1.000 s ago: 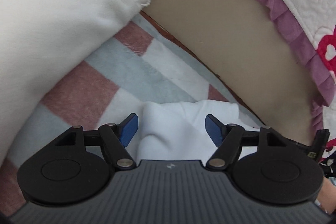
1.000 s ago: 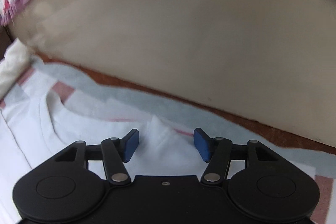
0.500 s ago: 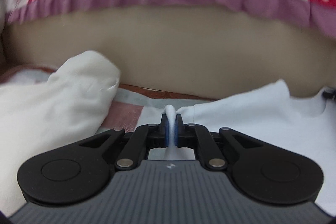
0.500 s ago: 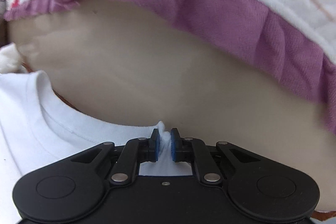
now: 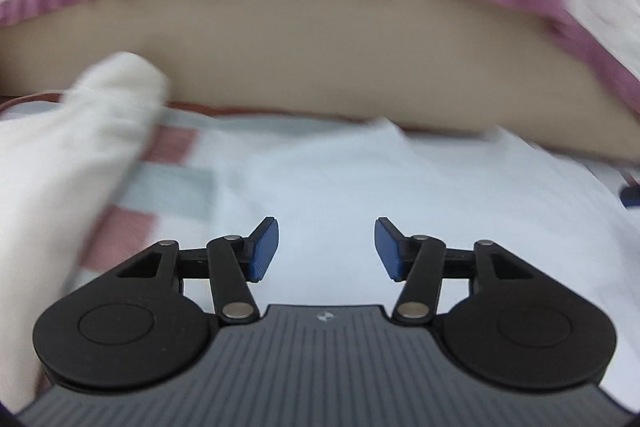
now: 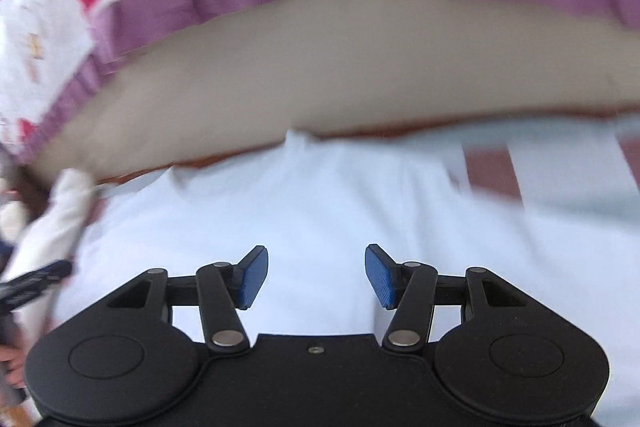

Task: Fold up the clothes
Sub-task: 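Lay the shirt flat and open both grippers, lifting away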

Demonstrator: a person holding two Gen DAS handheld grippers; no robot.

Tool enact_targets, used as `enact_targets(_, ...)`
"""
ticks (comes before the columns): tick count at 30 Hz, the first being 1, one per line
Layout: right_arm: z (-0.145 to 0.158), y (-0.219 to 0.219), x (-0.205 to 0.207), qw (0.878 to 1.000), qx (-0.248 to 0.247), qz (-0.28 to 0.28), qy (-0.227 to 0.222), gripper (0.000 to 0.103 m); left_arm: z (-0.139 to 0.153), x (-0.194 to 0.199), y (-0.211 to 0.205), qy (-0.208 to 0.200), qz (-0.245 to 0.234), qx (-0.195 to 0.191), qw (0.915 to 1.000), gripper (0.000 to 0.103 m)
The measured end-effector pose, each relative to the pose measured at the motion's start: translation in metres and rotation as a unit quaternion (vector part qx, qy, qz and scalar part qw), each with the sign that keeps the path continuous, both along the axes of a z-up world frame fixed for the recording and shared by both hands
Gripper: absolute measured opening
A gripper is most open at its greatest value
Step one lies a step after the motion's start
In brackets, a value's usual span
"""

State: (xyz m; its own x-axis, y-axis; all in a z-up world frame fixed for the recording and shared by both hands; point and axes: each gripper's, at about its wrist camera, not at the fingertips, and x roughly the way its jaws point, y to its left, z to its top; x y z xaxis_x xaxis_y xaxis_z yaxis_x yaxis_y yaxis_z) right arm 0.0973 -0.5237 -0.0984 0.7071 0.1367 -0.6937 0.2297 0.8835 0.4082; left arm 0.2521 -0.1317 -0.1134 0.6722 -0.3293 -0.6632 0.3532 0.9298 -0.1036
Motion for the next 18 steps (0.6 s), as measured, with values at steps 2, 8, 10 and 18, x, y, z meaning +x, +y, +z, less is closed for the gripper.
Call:
enact_targets(2,-0.007,0.004,-0.029,1.0,0.014,0.004,0.006,0.059,-0.009,-0.013,-0.01,0.018,-0.024,0.02,0.9994,0.052)
enact_targets(8,-0.045,0.017,-0.048,0.998,0.052,-0.025,0.04,0.059,-0.035,-0.027,-0.015,0.065,-0.009,0.067,0.9956,0.052)
enact_targets(10,-0.056,0.027,-0.049,0.999,0.031,-0.03,0.025,0.06,-0.039,-0.031,-0.014,0.065,-0.002,0.071,0.9953,0.053)
enact_targets(18,-0.058,0.036,-0.037,0.992,-0.121,0.035,0.029,0.0,-0.037,-0.037,-0.015,0.064,0.003,0.097,0.9932,0.054)
